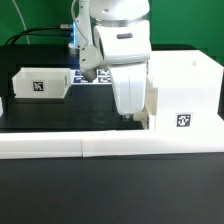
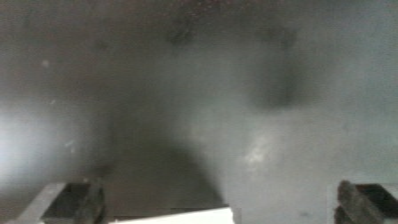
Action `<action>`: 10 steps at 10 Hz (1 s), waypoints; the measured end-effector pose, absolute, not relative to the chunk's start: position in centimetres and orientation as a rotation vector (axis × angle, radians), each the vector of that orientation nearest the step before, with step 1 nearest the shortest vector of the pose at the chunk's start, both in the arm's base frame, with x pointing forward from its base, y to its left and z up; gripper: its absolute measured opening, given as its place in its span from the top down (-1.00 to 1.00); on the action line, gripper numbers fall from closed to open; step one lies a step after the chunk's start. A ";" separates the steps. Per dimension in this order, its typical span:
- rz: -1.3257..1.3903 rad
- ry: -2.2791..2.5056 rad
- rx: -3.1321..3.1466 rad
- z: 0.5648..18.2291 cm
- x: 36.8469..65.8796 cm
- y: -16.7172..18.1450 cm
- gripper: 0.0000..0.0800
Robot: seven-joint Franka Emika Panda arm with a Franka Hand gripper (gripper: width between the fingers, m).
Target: Assemble drawer
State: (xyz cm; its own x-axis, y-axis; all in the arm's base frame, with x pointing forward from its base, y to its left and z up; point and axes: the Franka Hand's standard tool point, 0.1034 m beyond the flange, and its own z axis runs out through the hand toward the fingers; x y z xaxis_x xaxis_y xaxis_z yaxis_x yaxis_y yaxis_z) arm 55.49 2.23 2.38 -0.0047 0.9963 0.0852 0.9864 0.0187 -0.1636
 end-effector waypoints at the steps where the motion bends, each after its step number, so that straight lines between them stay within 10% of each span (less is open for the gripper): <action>1: 0.095 -2.100 -2.085 2.6 55.6 2.3 -0.62; 10: 0.003 -2.066 -2.256 3.4 51.8 -2.8 -0.62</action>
Offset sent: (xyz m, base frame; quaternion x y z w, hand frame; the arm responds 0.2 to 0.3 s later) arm 0.0033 -0.0149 -0.0019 -0.0224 -0.0189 -0.0170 0.9994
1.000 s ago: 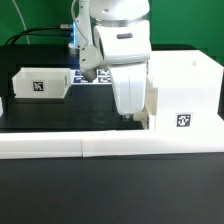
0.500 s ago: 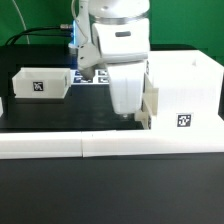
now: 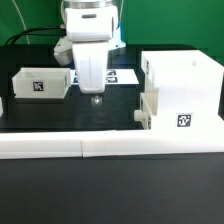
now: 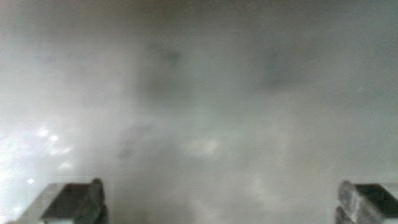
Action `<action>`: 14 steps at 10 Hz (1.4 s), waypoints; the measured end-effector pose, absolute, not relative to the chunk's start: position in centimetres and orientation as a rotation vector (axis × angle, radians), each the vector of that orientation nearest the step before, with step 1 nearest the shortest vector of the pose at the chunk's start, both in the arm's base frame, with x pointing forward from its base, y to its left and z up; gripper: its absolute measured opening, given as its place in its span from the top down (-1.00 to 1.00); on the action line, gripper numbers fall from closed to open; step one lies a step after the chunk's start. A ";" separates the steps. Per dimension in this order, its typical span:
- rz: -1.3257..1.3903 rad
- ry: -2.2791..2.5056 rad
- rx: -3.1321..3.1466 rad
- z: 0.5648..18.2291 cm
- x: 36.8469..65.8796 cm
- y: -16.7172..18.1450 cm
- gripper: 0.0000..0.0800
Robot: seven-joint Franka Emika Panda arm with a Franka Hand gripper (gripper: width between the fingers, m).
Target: Assemble drawer
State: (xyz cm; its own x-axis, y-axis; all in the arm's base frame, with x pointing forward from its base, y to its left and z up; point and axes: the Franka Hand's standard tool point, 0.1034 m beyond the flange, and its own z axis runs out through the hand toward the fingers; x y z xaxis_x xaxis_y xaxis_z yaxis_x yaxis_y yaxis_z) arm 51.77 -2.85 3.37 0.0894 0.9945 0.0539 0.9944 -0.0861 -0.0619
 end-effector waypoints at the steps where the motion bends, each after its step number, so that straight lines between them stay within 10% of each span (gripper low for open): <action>1: 0.007 -2.059 -2.262 3.3 51.7 -3.0 -0.62; 14: -0.141 -1.069 -2.961 6.1 45.4 -9.6 -0.62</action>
Offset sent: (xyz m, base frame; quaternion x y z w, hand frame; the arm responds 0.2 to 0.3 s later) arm -0.0531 -0.0347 0.0341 -0.0635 0.0425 0.1568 0.9847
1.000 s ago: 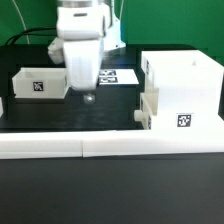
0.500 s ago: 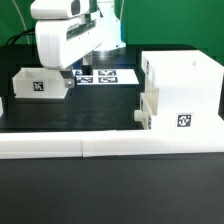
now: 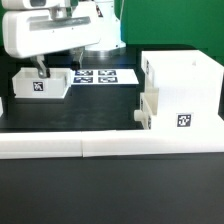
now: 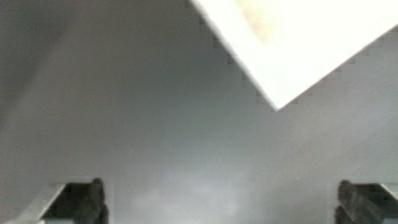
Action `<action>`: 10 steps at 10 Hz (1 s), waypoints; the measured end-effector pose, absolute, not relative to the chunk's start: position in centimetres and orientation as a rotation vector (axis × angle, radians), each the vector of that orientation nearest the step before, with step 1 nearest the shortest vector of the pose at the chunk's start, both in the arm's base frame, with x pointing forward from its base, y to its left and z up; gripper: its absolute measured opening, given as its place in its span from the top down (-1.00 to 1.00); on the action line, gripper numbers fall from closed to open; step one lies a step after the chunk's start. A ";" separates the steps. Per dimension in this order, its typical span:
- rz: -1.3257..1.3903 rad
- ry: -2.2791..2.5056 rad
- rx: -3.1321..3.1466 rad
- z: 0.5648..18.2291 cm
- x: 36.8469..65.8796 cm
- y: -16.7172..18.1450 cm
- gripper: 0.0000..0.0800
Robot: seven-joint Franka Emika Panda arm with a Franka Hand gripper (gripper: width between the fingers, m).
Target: Assemble drawer
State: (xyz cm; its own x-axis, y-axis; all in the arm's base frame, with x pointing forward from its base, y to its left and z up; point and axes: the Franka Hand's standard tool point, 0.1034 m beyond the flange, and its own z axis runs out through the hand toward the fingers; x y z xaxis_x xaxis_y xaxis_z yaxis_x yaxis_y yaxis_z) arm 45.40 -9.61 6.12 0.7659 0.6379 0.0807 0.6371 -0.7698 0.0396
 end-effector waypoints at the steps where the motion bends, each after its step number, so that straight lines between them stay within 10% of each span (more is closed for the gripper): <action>1: 0.151 0.964 2.969 6.2 44.6 -9.8 -0.62; 10: 0.096 0.049 3.168 4.9 41.3 -8.9 -0.62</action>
Offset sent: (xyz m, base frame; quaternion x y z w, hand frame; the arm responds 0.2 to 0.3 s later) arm 0.0000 0.0000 0.0000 0.0000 0.0000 0.1938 0.9810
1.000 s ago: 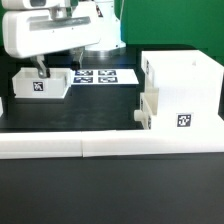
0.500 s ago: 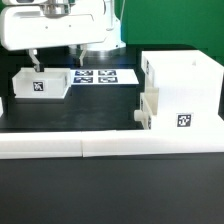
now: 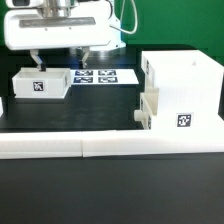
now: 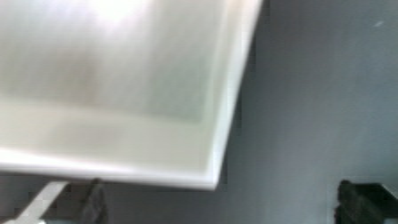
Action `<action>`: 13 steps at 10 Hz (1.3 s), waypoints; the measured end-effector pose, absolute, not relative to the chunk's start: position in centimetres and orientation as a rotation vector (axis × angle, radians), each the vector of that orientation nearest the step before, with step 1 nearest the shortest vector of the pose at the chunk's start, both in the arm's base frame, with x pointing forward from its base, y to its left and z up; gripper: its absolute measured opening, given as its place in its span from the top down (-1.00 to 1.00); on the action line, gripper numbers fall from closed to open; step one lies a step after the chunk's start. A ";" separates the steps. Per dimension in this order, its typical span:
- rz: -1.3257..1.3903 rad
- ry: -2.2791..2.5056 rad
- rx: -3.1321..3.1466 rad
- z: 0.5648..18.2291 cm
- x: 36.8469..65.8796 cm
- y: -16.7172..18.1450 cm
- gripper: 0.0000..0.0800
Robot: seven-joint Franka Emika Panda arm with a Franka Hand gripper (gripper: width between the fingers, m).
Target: Assemble drawer
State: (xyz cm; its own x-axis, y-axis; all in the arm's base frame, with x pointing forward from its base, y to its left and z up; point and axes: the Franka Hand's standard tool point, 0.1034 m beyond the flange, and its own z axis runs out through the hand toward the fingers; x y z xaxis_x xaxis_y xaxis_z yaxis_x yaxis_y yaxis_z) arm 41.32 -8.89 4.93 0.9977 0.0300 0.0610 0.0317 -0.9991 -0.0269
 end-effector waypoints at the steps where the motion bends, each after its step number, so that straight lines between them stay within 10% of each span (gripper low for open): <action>1: -0.071 -0.047 -3.109 4.5 40.5 -8.7 -0.62; 13: -0.031 -0.070 -3.109 0.9 37.8 -8.0 -0.62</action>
Offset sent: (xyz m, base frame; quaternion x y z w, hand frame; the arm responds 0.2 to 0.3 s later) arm -0.0270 -0.0064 -0.0240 0.0159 0.0171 -0.0015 0.9997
